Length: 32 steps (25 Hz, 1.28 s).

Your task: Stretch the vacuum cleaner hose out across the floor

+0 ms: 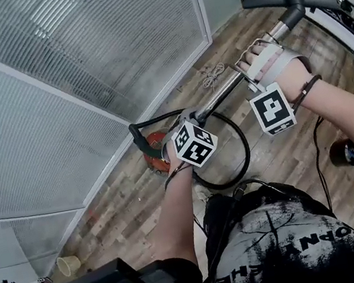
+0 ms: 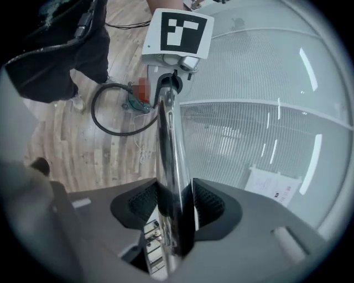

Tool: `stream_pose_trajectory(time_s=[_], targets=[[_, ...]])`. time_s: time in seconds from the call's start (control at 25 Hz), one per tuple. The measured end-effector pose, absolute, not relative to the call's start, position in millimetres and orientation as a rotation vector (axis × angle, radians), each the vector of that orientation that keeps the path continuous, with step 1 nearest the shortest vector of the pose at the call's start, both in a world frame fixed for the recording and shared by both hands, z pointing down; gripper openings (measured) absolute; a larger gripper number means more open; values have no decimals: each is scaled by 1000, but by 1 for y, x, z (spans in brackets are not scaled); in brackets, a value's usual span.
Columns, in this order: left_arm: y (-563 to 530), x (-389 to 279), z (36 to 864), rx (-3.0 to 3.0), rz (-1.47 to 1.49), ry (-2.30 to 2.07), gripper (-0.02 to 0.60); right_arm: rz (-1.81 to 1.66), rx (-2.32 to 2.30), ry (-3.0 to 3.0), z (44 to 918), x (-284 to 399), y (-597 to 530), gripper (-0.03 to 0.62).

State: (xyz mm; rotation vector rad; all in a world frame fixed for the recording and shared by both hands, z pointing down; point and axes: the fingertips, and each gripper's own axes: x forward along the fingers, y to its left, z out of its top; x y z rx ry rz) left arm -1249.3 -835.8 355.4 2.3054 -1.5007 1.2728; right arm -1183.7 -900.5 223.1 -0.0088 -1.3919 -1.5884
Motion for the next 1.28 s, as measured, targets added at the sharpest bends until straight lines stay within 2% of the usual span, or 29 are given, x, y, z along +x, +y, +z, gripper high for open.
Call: stream_pose_trajectory(time_s=[0.16, 0.28, 0.44, 0.56, 0.72, 0.8, 0.92, 1.04, 1.12, 1.2, 1.28], targets=[[-833, -1240, 339, 2263, 1098, -1596, 72, -1785, 121, -1532, 176, -1201, -887, 226], [-836, -1245, 329, 2239, 1018, -1639, 72, -1800, 170, -1605, 157, -1201, -884, 283], [-829, -1259, 319, 2232, 955, -1676, 72, -1706, 323, -1798, 132, -1175, -870, 287], [-820, -1265, 311, 2249, 915, -1685, 72, -1255, 483, -2289, 125, -1144, -863, 257], [-806, -1264, 307, 2293, 861, -1651, 73, -84, 284, -3049, 130, -1153, -839, 261], [-794, -1262, 311, 2324, 860, -1623, 75, 287, 168, -3181, 138, -1174, -824, 286], [-779, -1252, 318, 2384, 890, -1578, 75, 567, 105, -3240, 150, -1202, -811, 304], [-768, -1231, 327, 2433, 952, -1510, 75, 724, 31, -3278, 143, -1211, -804, 277], [-761, -1216, 333, 2458, 1003, -1470, 75, 812, 21, -3301, 140, -1208, -805, 226], [-756, -1208, 338, 2467, 1049, -1441, 75, 958, 43, -3329, 139, -1201, -810, 106], [-753, -1205, 342, 2466, 1083, -1419, 75, 1020, 65, -3349, 142, -1195, -812, 88]])
